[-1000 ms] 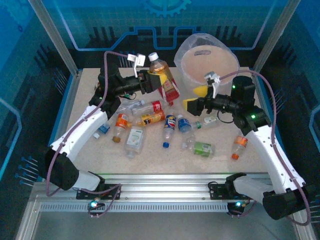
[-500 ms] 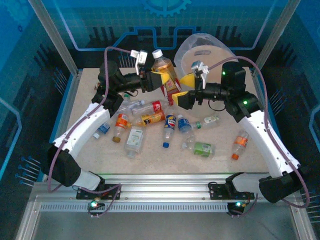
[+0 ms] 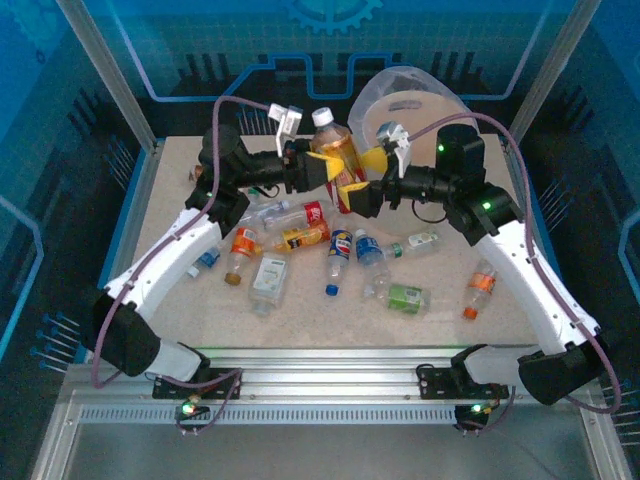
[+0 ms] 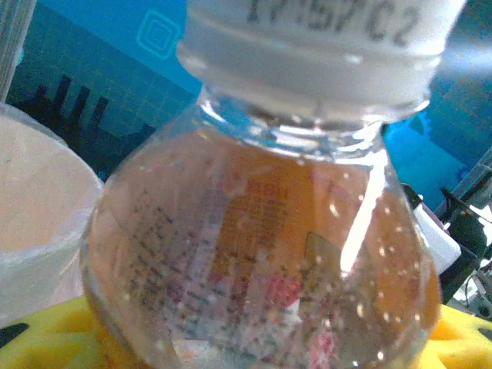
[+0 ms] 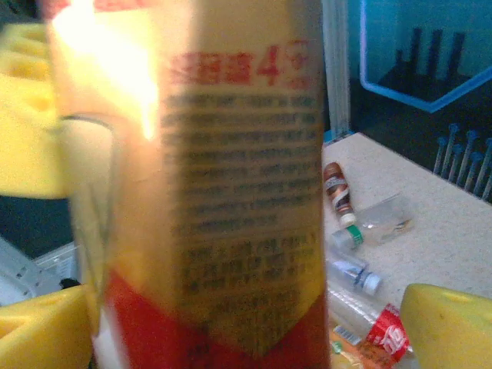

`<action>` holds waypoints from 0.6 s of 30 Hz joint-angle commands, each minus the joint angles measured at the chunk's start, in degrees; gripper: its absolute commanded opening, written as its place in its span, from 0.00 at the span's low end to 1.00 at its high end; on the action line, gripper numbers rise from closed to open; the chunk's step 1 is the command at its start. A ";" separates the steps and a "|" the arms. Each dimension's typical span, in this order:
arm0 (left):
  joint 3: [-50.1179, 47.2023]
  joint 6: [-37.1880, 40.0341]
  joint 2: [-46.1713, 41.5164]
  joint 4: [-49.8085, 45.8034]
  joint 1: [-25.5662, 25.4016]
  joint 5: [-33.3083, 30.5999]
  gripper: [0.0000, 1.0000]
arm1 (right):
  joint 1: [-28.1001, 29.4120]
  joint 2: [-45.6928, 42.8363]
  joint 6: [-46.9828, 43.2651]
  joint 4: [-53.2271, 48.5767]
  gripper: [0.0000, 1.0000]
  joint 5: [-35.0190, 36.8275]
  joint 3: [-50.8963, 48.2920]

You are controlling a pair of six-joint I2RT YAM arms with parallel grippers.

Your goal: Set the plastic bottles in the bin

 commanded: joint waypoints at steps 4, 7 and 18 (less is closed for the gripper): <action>-1.21 3.29 -5.87 -1.12 -1.13 5.51 0.26 | -0.22 -0.94 0.02 -0.10 1.00 4.07 -0.60; -1.46 1.97 -5.60 0.61 -1.17 5.61 0.26 | 0.07 0.02 1.20 0.73 1.00 0.13 0.12; -0.93 -3.70 -2.78 7.80 -1.13 5.83 0.32 | 5.03 2.61 1.43 2.48 0.89 -6.34 3.30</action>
